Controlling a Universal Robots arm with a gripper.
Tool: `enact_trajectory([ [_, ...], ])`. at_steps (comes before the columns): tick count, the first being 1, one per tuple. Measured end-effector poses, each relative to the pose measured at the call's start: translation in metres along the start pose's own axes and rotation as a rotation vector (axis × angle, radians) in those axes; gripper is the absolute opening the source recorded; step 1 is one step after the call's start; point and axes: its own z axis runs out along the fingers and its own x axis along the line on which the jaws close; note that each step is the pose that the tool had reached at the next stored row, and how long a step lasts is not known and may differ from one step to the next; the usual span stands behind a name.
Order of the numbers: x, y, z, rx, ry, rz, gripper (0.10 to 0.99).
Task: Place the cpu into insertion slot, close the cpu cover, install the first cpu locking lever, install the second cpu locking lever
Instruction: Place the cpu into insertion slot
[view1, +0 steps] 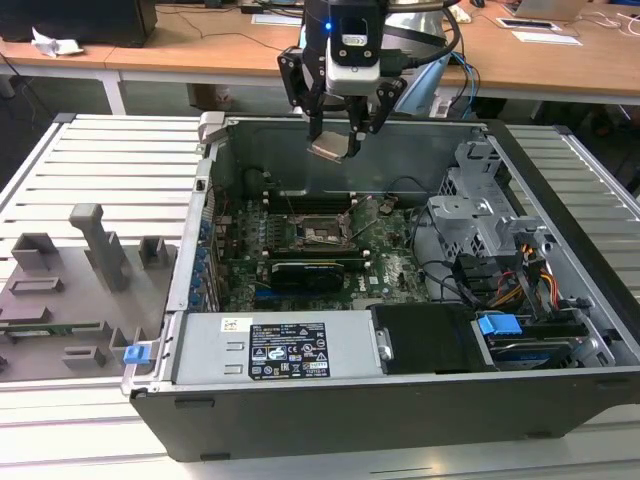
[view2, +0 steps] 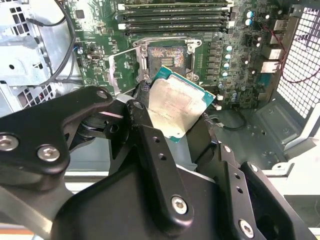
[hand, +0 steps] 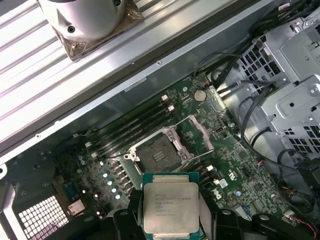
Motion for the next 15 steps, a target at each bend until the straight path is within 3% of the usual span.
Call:
enact_trajectory([
  [15,0.0000,-0.0001,0.0010,-0.001,-0.0072,0.080,0.537],
])
